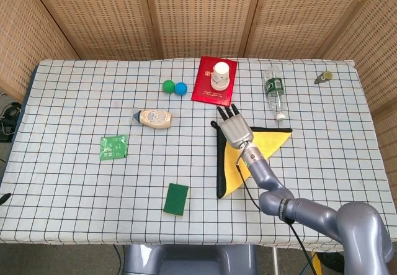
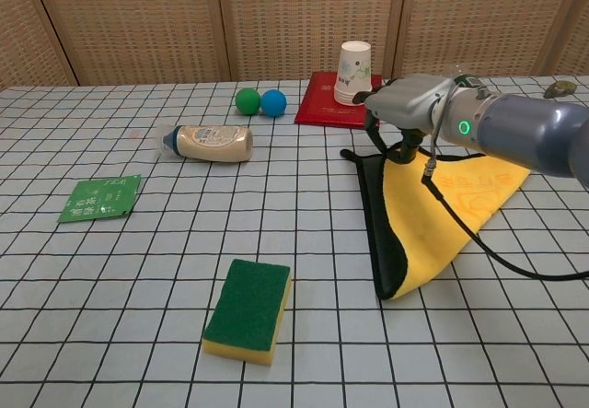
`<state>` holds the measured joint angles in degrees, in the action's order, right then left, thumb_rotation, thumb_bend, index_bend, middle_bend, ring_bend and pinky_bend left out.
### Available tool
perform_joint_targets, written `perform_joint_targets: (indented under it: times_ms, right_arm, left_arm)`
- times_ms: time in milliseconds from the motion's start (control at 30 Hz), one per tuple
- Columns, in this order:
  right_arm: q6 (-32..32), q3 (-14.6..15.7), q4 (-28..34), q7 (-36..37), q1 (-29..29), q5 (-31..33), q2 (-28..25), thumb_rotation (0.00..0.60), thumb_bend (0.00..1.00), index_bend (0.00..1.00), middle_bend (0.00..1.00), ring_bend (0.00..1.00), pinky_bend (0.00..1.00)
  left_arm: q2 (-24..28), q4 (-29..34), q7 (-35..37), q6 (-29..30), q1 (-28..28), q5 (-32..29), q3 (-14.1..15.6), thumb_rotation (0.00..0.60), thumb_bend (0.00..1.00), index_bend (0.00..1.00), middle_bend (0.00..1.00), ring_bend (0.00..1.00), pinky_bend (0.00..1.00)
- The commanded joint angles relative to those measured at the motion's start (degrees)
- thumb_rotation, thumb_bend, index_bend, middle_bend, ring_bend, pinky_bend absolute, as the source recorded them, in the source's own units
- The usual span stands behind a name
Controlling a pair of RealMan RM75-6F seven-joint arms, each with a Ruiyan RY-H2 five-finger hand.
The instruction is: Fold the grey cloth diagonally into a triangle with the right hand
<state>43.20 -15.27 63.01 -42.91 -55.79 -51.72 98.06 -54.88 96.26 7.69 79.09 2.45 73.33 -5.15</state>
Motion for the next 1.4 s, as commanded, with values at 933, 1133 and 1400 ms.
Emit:
perform_joint_targets:
  times_ms: [933, 1133, 1400]
  right_arm:
    - [2.64, 2.25, -6.18, -0.8, -4.01, 1.02, 4.94, 0.6, 0.12, 0.3, 0.0, 0.0, 0.0]
    - [7.38, 1.73, -6.92, 2.17, -3.49, -2.87, 5.58, 0.6, 0.0, 0.14, 0.0, 0.0, 0.0]
    - [11.7, 0.89, -0.46, 5.61, -1.87, -7.13, 1.0, 0.6, 0.0, 0.15, 0.0, 0.0, 0.0]
  left_arm:
    - [0.08, -0.33, 0.25, -0.8, 0.25, -0.79, -0.21, 0.6, 0.0, 0.0, 0.0, 0.0, 0.0]
    - [0.05, -0.36, 0.27, -0.93, 0.3, -0.78, -0.18, 0.6, 0.0, 0.0, 0.0, 0.0, 0.0]
    - [0.04, -0.07, 0.24, -0.67, 0.26, -0.28, -0.05, 0.6, 0.0, 0.0, 0.0, 0.0, 0.0]
